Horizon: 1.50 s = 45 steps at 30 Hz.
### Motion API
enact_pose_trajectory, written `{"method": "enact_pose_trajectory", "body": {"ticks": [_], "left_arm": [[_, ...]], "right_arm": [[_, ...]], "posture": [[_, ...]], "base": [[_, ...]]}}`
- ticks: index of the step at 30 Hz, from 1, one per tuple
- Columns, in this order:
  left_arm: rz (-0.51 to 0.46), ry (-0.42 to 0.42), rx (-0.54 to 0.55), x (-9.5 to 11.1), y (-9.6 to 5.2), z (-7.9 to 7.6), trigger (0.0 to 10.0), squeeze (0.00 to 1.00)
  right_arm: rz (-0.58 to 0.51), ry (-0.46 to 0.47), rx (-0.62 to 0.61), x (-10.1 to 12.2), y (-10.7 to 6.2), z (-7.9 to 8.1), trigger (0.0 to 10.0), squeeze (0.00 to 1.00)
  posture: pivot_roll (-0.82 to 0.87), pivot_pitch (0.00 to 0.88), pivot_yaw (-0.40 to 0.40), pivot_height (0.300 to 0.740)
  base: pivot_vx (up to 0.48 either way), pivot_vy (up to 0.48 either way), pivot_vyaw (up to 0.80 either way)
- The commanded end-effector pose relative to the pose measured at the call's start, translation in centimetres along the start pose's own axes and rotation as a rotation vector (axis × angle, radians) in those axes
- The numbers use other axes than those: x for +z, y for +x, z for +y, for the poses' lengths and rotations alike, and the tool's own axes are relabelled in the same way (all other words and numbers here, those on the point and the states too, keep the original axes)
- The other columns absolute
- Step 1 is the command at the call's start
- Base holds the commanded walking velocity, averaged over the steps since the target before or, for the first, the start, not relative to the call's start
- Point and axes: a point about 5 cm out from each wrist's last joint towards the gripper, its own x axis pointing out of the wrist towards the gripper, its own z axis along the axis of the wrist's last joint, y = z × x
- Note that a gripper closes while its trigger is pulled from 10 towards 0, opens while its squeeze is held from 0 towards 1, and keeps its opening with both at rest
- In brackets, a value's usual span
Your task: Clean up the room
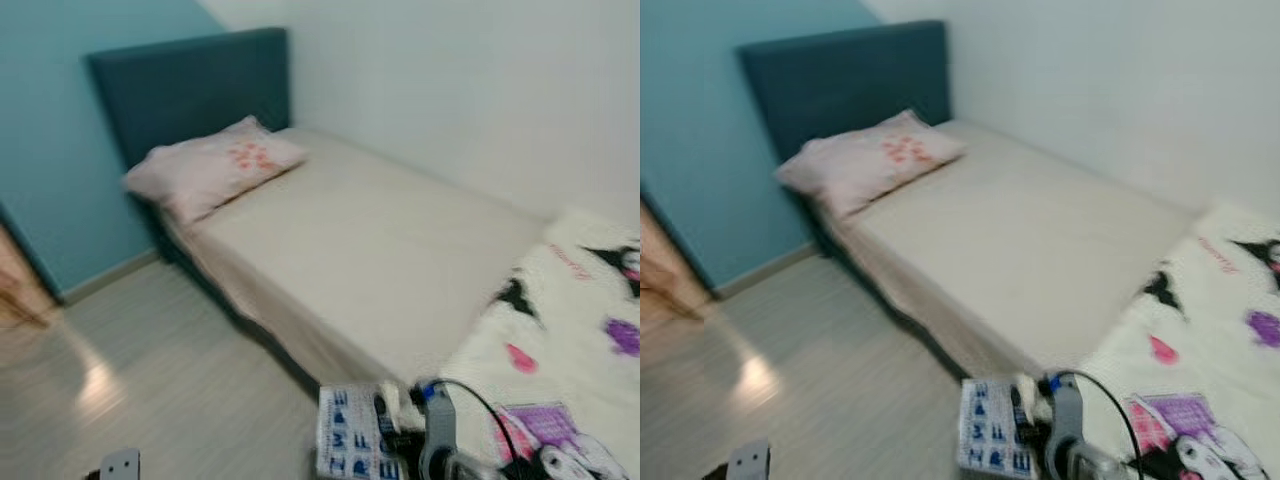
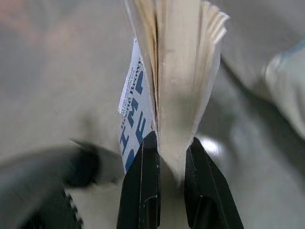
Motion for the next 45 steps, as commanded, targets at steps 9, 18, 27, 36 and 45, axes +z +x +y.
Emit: {"method": "enact_pose_trajectory", "body": {"ticks": [9, 18, 27, 36, 45], "left_arm": [[0.014, 0.033, -0.029, -0.4, 0.0, -1.1, 10.0, 0.00], [0.029, 0.049, -0.032, -1.1, -0.1, -1.2, 10.0, 0.00], [0.017, 0.057, -0.043, -0.7, -0.1, -1.3, 10.0, 0.00], [-0.005, 0.058, -0.054, 0.1, 0.0, -1.3, 10.0, 0.00], [-0.009, 0.065, -0.054, 0.2, 0.0, -1.3, 10.0, 0.00]], "right_arm": [[0.032, 0.049, -0.046, -1.9, -0.7, -0.8, 0.0, 0.00], [-0.235, -0.005, 0.021, 5.2, -0.4, -0.9, 0.0, 0.00], [-0.519, 0.066, -0.003, 12.3, -1.7, -1.9, 10.0, 0.00], [-0.700, 0.261, 0.038, 14.8, -2.8, -2.6, 10.0, 0.00], [-0.675, 0.335, 0.033, 13.8, -2.6, -2.8, 10.0, 0.00]], "posture": [[-0.06, 0.046, -0.057, 0.740], [-0.07, 0.051, -0.054, 0.740], [-0.08, 0.055, -0.050, 0.740], [-0.08, 0.058, -0.042, 0.740], [-0.09, 0.058, -0.041, 0.740]], "base": [[0.472, 0.000, 0.77], [0.437, 0.000, 0.77], [0.440, 0.000, 0.21], [0.439, 0.000, -0.71], [0.440, 0.000, -0.79]]}}
